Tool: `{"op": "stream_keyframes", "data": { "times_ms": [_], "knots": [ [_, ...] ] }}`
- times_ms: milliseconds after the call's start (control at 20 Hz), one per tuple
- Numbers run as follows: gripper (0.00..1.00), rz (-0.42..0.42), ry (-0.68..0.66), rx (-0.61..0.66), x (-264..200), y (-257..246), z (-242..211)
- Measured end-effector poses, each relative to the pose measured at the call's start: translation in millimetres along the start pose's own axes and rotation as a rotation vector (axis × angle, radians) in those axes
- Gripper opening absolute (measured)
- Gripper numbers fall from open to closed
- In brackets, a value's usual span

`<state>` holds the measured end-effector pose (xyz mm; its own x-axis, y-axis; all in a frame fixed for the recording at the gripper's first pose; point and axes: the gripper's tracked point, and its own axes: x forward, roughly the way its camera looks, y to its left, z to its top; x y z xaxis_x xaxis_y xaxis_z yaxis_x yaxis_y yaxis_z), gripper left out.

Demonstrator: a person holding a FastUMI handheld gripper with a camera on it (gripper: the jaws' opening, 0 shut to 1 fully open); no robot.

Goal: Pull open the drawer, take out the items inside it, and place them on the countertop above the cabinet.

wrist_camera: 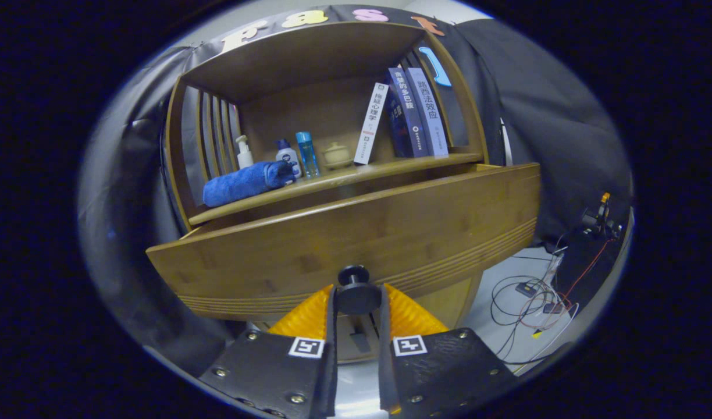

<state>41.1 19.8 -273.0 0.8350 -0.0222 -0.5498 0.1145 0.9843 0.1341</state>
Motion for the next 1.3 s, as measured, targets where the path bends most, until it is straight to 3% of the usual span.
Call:
{"op": "stream_keyframes", "data": {
  "times_ms": [750,900,1050,1300],
  "knots": [
    [0.29,0.011,0.013,-0.003,-13,0,-3],
    [0.43,0.004,0.023,0.006,-10,-1,-3],
    [0.63,0.019,-0.005,-0.021,-14,7,6],
    [0.63,0.05,-0.109,-0.061,-29,23,44]
  ]
}}
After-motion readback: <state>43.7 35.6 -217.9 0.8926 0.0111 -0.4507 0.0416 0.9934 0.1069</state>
